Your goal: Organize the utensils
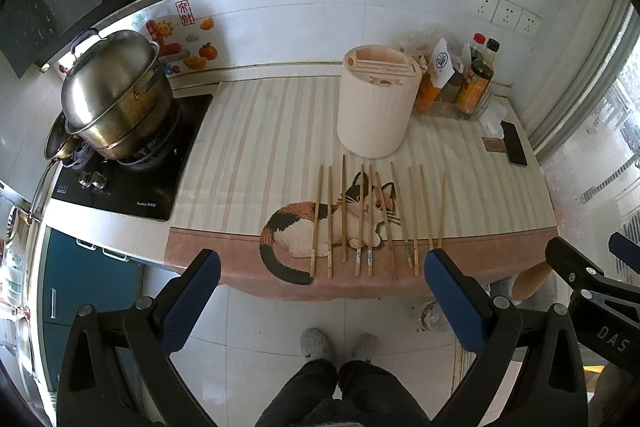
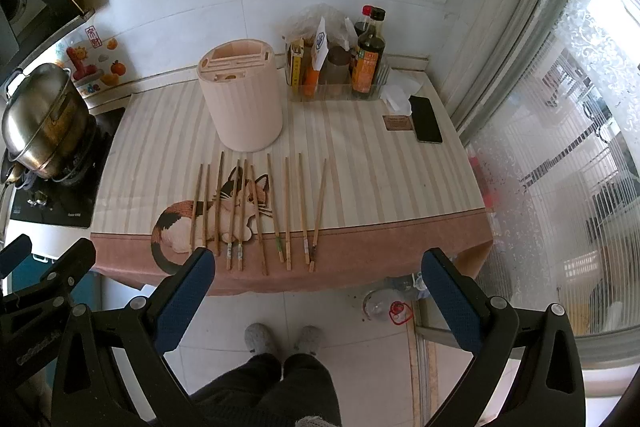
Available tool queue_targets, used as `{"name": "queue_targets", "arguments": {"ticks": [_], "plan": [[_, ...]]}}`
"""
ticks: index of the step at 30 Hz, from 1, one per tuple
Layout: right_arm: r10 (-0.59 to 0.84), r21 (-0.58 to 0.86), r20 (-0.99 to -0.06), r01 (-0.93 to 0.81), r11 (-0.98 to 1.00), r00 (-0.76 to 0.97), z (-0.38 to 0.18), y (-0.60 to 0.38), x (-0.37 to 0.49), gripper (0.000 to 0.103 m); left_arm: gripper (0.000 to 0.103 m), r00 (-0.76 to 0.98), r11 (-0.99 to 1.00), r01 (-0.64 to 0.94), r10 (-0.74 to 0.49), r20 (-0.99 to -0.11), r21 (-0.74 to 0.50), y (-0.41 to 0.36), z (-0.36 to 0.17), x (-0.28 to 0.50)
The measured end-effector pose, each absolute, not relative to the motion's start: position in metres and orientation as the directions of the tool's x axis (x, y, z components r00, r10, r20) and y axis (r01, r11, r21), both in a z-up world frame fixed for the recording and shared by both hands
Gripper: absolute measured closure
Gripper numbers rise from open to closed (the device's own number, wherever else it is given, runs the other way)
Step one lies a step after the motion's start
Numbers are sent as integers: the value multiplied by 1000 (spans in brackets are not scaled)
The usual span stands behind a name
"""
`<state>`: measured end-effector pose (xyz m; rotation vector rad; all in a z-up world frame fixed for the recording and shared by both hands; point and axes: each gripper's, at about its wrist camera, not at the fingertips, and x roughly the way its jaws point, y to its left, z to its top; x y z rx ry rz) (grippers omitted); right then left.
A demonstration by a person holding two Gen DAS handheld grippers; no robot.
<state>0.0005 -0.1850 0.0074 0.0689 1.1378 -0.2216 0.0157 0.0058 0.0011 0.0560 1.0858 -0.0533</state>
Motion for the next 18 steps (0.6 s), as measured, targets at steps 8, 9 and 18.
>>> {"name": "queue_targets", "arguments": {"ticks": [8, 9, 18], "plan": [[-139, -55, -904, 211, 976, 405, 12, -182, 3, 0, 0, 466, 997, 72, -17, -885, 19, 5, 1, 15], [-138, -55, -904, 211, 976, 406, 12, -181, 4, 0, 0, 467, 997, 73, -18, -884, 18, 5, 1, 16], [-98, 42, -869, 269, 962, 485, 2, -186, 7, 0, 0, 584, 996, 86, -19, -811, 39, 11, -14, 56]]}}
